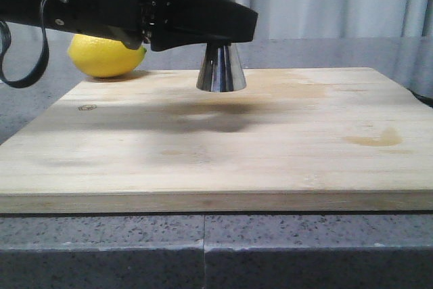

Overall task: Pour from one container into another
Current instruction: 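Carry the empty beaker with the right gripper down toward the board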

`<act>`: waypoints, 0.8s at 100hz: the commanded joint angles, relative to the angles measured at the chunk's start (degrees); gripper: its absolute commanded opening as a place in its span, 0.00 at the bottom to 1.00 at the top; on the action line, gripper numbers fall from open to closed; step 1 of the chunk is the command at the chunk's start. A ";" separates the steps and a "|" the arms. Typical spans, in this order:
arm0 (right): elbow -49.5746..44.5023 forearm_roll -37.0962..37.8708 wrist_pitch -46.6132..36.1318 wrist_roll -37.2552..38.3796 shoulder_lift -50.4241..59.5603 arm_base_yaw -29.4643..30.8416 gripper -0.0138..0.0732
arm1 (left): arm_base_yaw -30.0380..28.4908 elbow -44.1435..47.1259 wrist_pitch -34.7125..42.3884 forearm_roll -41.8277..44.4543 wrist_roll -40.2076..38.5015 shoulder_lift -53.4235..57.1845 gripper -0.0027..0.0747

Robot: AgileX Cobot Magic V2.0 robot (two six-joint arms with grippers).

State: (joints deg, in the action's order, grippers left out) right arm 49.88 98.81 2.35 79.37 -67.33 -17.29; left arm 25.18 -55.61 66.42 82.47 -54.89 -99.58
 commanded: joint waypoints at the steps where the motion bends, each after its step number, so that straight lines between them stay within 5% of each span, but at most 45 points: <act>1: 2.09 -6.39 1.32 -7.30 1.13 0.31 0.32 | 0.57 -1.30 11.38 -2.34 -0.44 2.83 0.01; 37: 2.09 -28.48 -3.36 -30.14 1.13 0.31 0.26 | 0.57 -1.30 11.38 -2.34 -0.44 2.83 0.01; 80: 2.09 -66.55 -7.19 -67.13 1.03 0.31 0.20 | 0.57 -1.30 11.38 -2.34 -0.44 2.83 0.01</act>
State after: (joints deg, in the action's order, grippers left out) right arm 49.88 40.24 -0.86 19.98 -67.33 -17.29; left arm 25.18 -55.61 66.42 82.47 -54.98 -99.58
